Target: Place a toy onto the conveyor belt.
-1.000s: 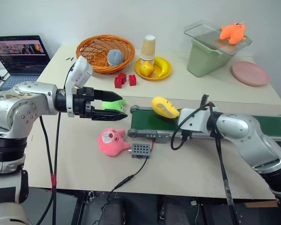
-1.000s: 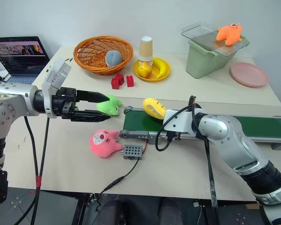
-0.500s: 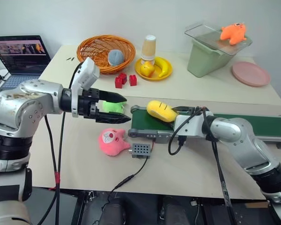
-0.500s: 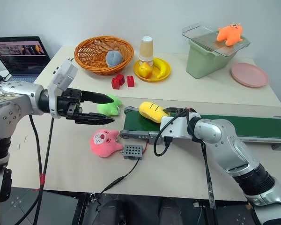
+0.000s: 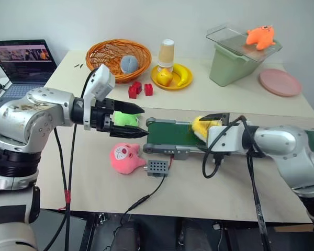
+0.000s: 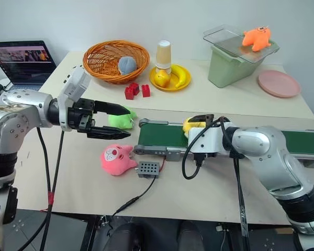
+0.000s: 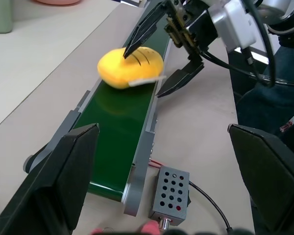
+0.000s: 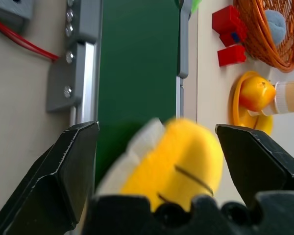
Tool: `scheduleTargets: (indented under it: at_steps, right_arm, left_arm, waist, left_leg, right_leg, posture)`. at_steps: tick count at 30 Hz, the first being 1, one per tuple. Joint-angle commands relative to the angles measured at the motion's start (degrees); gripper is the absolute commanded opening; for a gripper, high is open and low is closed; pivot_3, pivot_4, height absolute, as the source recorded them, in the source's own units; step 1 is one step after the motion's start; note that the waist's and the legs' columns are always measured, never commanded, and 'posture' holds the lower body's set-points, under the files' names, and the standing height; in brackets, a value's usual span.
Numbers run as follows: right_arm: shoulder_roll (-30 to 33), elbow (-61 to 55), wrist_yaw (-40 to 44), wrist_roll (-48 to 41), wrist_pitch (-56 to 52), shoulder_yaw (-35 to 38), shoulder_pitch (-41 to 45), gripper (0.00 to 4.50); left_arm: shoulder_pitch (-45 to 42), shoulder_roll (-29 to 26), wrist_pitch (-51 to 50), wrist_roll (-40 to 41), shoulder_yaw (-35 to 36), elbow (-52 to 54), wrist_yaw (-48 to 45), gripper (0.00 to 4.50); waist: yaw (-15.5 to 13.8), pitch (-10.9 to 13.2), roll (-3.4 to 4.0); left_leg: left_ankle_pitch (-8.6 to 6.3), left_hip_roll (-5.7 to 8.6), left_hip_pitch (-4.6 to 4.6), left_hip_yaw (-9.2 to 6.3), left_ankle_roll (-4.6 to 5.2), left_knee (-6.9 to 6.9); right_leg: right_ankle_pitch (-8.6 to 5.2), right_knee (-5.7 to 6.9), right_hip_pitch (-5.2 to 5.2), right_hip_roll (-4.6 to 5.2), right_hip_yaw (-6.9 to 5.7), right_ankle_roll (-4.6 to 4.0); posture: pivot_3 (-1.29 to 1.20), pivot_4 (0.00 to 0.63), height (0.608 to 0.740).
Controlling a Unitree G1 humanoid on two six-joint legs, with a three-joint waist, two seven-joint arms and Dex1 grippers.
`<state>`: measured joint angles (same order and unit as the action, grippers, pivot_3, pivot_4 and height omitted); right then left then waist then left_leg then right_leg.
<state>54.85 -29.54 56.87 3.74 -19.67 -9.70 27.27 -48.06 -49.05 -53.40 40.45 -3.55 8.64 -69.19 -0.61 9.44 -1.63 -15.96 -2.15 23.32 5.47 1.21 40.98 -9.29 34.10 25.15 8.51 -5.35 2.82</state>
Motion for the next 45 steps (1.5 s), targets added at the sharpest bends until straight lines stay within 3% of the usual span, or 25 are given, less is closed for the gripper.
scheduleTargets:
  at_steps: [1, 9, 12, 17, 25, 31, 40, 45]
  right_arm:
    - [0.6, -4.9, 2.5, -4.7, -5.9, 3.6, 2.2, 4.47]
    - [-3.6, -9.1, 2.9, -24.0, -29.6, 11.2, 10.6, 4.47]
    - [-7.9, -5.8, -0.1, -35.2, -44.2, 19.6, 15.8, 4.47]
    - [-9.3, -0.9, -3.0, -44.3, -55.8, 27.6, 18.0, 4.47]
    - [-6.9, 2.9, -7.1, -46.6, -55.4, 28.0, 14.9, 4.47]
    - [-6.8, 2.8, -9.9, -47.0, -54.7, 27.0, 13.5, 4.47]
    - [-3.4, 3.1, -11.3, -48.5, -54.2, 27.9, 10.5, 4.47]
    - [-2.9, 2.6, -12.2, -49.1, -53.4, 28.1, 9.0, 4.47]
  left_arm:
    - [-1.1, 0.1, 1.3, -0.3, 0.4, 0.3, -0.7, 4.50]
    - [-1.2, -0.6, 0.8, 0.3, 1.6, 0.9, -1.1, 4.50]
    - [0.6, -1.7, 5.0, -1.4, 3.1, 0.9, -1.9, 4.50]
    - [3.7, -1.8, 9.1, -2.6, 6.4, 0.0, 0.1, 4.50]
    - [11.8, -3.5, 15.4, -11.8, 8.5, -11.0, 6.7, 4.50]
    - [10.7, -1.0, 16.1, -13.9, 8.6, -14.9, 10.7, 4.50]
    - [17.8, -5.1, 13.9, -9.7, 7.5, -5.5, 0.3, 4.50]
    - [20.4, -6.3, 18.3, -13.2, 4.0, -3.5, -2.9, 4.50]
  waist:
    - [0.0, 0.0, 0.00]
    - [0.0, 0.0, 0.00]
    - [0.0, 0.0, 0.00]
    - [-0.2, 0.0, 0.00]
    - [0.1, 0.0, 0.02]
    - [-0.2, 0.0, 0.02]
    - [0.2, 0.0, 0.02]
    - [0.1, 0.0, 0.02]
  left_leg:
    - [0.00, 0.00, 0.00, 0.00, 0.00, 0.01]
    - [-0.01, 0.00, 0.00, -0.04, 0.01, 0.01]
    - [-0.01, 0.00, 0.03, -0.05, 0.03, 0.03]
    - [-0.02, 0.00, 0.00, -0.06, 0.04, 0.01]
    - [-0.03, 0.00, -0.04, -0.02, 0.05, -0.02]
    - [-0.03, 0.01, 0.05, -0.04, 0.06, 0.00]
    - [-0.04, -0.02, 0.03, 0.00, 0.06, -0.02]
    - [-0.14, -0.02, -0.01, -0.02, 0.24, -0.02]
  right_leg:
    - [0.00, 0.00, 0.00, 0.00, 0.00, 0.00]
    - [0.01, 0.03, -0.01, 0.00, -0.01, -0.02]
    - [0.02, 0.01, -0.01, 0.00, -0.02, -0.03]
    - [0.03, 0.02, -0.03, 0.00, -0.04, -0.06]
    - [0.03, 0.06, -0.03, 0.00, -0.01, -0.05]
    - [0.03, 0.03, 0.00, 0.00, -0.03, -0.05]
    - [0.03, 0.03, 0.02, 0.00, -0.01, -0.05]
    - [0.03, 0.06, 0.00, 0.00, -0.01, -0.05]
  posture:
    - [0.00, 0.150, 0.740]
    - [0.00, 0.150, 0.740]
    - [0.00, 0.150, 0.740]
    - [0.00, 0.150, 0.740]
    - [0.00, 0.150, 0.740]
    - [0.00, 0.150, 0.740]
    - [0.00, 0.150, 0.740]
    - [0.00, 0.150, 0.740]
